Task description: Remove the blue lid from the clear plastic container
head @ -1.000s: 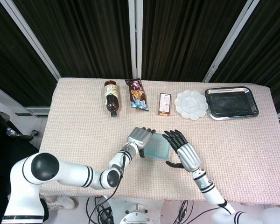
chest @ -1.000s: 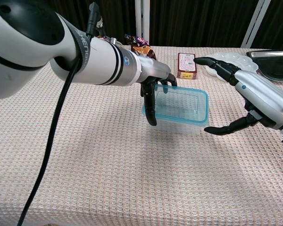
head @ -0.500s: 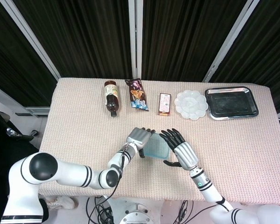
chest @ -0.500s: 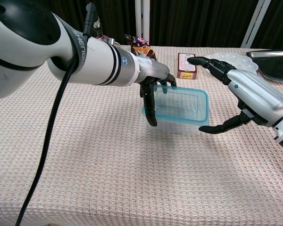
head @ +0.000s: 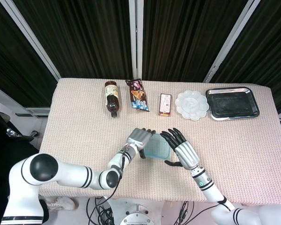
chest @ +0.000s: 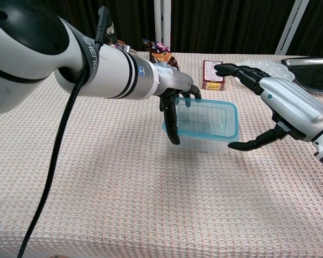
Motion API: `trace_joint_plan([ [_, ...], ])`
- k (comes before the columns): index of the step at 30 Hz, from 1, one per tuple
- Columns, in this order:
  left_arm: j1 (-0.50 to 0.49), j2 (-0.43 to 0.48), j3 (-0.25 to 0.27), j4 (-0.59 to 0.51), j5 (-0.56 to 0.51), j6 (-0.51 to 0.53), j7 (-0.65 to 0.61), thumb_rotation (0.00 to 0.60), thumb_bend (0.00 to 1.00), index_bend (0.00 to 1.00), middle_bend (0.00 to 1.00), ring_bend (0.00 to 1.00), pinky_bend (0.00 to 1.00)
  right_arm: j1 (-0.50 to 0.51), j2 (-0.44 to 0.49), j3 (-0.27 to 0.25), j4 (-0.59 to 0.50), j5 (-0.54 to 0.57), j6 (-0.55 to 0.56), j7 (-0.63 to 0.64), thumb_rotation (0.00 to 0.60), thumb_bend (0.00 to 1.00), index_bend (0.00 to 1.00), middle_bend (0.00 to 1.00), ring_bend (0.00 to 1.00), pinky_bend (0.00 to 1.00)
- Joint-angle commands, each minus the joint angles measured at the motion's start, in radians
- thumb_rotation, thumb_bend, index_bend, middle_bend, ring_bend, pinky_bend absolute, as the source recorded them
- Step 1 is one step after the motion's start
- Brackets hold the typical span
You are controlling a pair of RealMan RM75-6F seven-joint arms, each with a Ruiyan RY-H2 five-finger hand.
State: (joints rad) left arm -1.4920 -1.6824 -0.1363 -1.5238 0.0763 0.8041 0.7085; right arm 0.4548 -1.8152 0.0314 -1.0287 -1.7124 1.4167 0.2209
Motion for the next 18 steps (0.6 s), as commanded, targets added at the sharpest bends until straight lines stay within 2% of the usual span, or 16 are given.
trace_joint_plan([
  [1, 0.002, -0.004, 0.001, 0.004, 0.008, 0.000, -0.002, 0.600, 0.05, 0.16, 0.25, 0.15, 0.32, 0.004, 0.001, 0.004, 0.004, -0.005, 0.013, -0.006, 0.600, 0.00, 0.03, 0.13, 0.00, 0.00],
  [8, 0.011, -0.016, 0.003, 0.020, 0.036, -0.001, -0.011, 0.600, 0.05, 0.16, 0.25, 0.15, 0.32, 0.015, 0.020, 0.005, -0.012, -0.001, 0.009, -0.017, 0.600, 0.03, 0.13, 0.18, 0.00, 0.00],
  [18, 0.029, -0.036, 0.008, 0.041, 0.087, 0.006, -0.023, 0.600, 0.05, 0.17, 0.26, 0.15, 0.32, 0.023, 0.045, 0.011, -0.051, 0.009, 0.008, -0.025, 0.600, 0.03, 0.16, 0.21, 0.00, 0.00],
])
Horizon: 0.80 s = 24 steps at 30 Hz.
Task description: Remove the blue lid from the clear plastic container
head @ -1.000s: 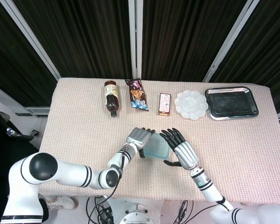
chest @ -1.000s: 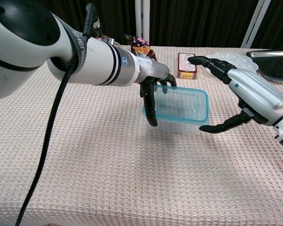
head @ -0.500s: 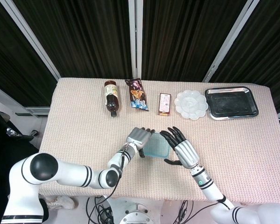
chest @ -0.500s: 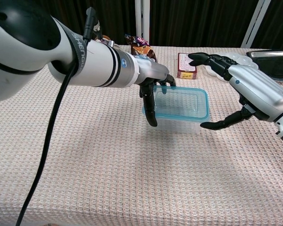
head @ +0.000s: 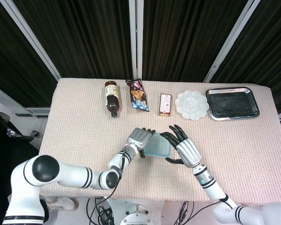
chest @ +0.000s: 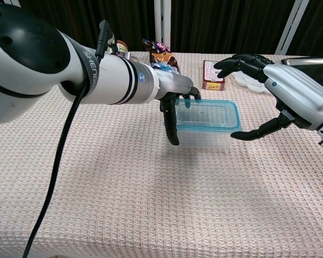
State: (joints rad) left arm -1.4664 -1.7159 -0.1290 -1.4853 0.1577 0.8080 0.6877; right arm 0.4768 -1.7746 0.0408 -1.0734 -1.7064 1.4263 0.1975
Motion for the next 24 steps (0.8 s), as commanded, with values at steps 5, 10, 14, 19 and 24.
trace_joint_plan([
  [5, 0.011, -0.006, -0.001, 0.006, 0.027, 0.004, -0.006, 0.600, 0.05, 0.17, 0.26, 0.15, 0.32, 0.004, 0.022, 0.001, -0.030, 0.008, -0.007, -0.008, 0.600, 0.03, 0.17, 0.21, 0.00, 0.01],
  [10, 0.018, -0.007, 0.000, 0.006, 0.040, 0.004, -0.008, 0.600, 0.05, 0.17, 0.26, 0.15, 0.32, 0.006, 0.029, 0.003, -0.040, 0.011, -0.007, -0.017, 0.600, 0.03, 0.18, 0.23, 0.00, 0.02],
  [14, 0.025, -0.004, -0.004, 0.002, 0.046, -0.001, -0.015, 0.600, 0.05, 0.16, 0.26, 0.15, 0.32, 0.009, 0.017, 0.002, -0.023, 0.000, 0.009, -0.015, 0.600, 0.18, 0.26, 0.24, 0.04, 0.08],
  [19, 0.033, 0.017, -0.014, -0.018, 0.050, -0.024, -0.033, 0.600, 0.05, 0.14, 0.25, 0.15, 0.32, 0.012, -0.012, 0.003, 0.024, -0.019, 0.044, -0.008, 0.600, 0.35, 0.41, 0.29, 0.12, 0.17],
  [24, 0.039, 0.034, -0.015, -0.037, 0.062, -0.036, -0.050, 0.600, 0.05, 0.14, 0.25, 0.15, 0.32, 0.016, -0.030, 0.003, 0.060, -0.026, 0.062, 0.005, 0.600, 0.44, 0.48, 0.33, 0.16, 0.22],
])
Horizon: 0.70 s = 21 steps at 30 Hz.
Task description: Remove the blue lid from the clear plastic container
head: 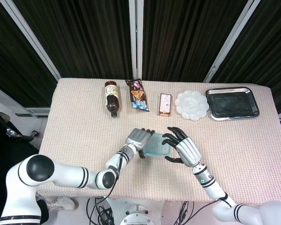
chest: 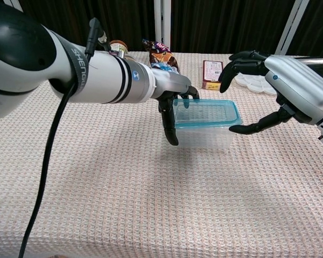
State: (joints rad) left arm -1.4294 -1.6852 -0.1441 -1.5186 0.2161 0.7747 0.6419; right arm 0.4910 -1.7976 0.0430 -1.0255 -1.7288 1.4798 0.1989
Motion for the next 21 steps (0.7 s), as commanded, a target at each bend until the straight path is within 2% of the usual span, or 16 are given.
trace_joint_plan([
  [1, 0.003, 0.006, 0.000, -0.007, 0.005, -0.006, -0.008, 0.600, 0.05, 0.14, 0.24, 0.15, 0.32, 0.003, -0.011, 0.001, 0.019, -0.005, 0.012, 0.004, 0.600, 0.45, 0.50, 0.33, 0.16, 0.22],
  [8, 0.010, 0.035, 0.000, -0.028, 0.006, -0.042, -0.046, 0.600, 0.05, 0.13, 0.24, 0.15, 0.32, 0.014, -0.040, 0.004, 0.064, -0.019, 0.043, 0.020, 0.600, 0.60, 0.57, 0.37, 0.21, 0.27],
  [17, 0.013, 0.053, 0.018, -0.046, 0.033, -0.028, -0.067, 0.600, 0.05, 0.05, 0.20, 0.15, 0.29, 0.025, -0.037, -0.009, 0.062, -0.013, 0.017, 0.033, 0.600, 0.63, 0.64, 0.38, 0.22, 0.27],
  [21, 0.013, 0.063, 0.029, -0.062, 0.051, -0.015, -0.064, 0.600, 0.05, 0.03, 0.13, 0.08, 0.22, 0.029, -0.036, -0.008, 0.058, -0.011, 0.015, 0.030, 0.600, 0.64, 0.67, 0.38, 0.22, 0.27],
])
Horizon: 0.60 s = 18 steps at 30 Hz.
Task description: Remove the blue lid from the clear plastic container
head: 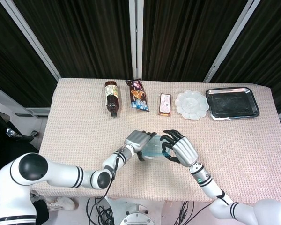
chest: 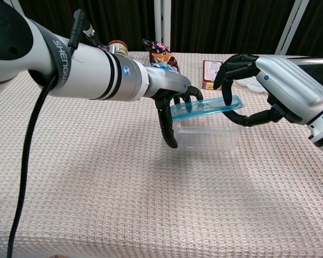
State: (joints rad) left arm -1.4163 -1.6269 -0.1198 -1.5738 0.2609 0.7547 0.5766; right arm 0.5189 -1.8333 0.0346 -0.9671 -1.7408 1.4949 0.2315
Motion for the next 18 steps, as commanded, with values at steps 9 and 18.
trace_joint_plan([
  [9, 0.008, 0.044, 0.033, -0.052, 0.014, 0.041, 0.010, 0.600, 0.05, 0.00, 0.05, 0.01, 0.13, 0.003, -0.026, 0.009, 0.035, 0.003, 0.028, 0.008, 0.600, 0.66, 0.84, 0.41, 0.24, 0.27],
  [18, 0.051, 0.112, 0.063, -0.089, 0.046, 0.084, -0.002, 0.600, 0.05, 0.00, 0.03, 0.00, 0.12, 0.019, -0.043, 0.022, 0.090, -0.014, 0.076, -0.002, 0.600, 0.66, 0.91, 0.44, 0.25, 0.27],
])
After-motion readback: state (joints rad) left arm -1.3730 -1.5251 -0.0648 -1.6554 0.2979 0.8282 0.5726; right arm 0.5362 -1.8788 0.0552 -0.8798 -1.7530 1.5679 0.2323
